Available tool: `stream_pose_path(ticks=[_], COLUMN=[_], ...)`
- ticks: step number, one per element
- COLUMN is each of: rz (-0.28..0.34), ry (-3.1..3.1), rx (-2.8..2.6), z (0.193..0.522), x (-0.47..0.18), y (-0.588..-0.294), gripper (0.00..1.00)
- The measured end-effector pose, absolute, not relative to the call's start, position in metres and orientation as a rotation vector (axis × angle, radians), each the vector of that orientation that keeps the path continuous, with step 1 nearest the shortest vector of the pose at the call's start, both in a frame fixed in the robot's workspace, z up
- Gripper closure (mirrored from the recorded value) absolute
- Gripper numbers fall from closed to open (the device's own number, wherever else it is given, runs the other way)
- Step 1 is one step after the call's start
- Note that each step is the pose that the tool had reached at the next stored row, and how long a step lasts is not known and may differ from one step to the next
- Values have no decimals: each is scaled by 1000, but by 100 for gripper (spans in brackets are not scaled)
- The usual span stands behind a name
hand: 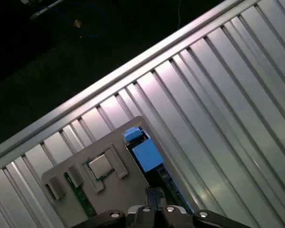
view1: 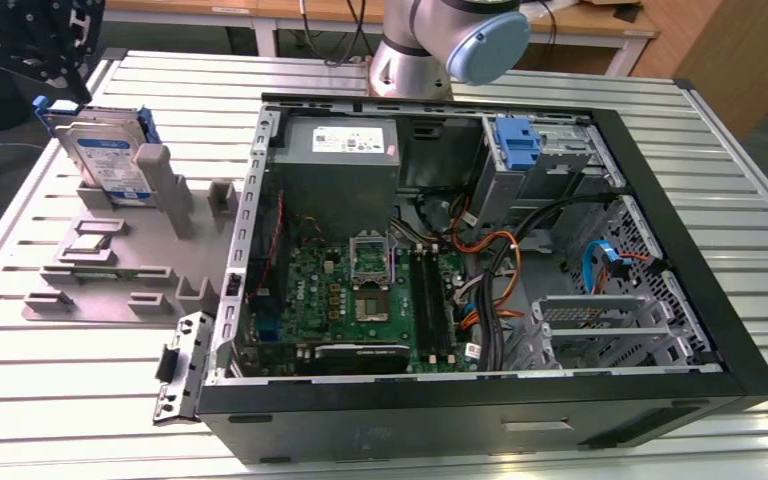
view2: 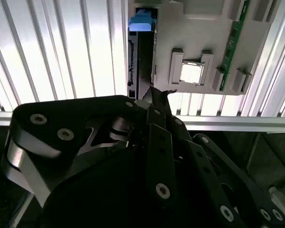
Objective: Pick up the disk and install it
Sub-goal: 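Pick up the disk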
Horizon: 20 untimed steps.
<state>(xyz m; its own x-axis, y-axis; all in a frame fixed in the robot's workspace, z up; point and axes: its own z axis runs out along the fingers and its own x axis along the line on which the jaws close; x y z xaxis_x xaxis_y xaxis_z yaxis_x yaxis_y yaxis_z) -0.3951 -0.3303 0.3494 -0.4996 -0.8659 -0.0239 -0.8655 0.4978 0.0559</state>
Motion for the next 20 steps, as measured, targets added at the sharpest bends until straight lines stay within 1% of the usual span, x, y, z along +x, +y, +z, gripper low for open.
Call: stream_pose_path(ticks=[20], rz=[-92], ry=[-2486], rx=[1894], z=[348], x=[-395], y=[-330], gripper=[89])
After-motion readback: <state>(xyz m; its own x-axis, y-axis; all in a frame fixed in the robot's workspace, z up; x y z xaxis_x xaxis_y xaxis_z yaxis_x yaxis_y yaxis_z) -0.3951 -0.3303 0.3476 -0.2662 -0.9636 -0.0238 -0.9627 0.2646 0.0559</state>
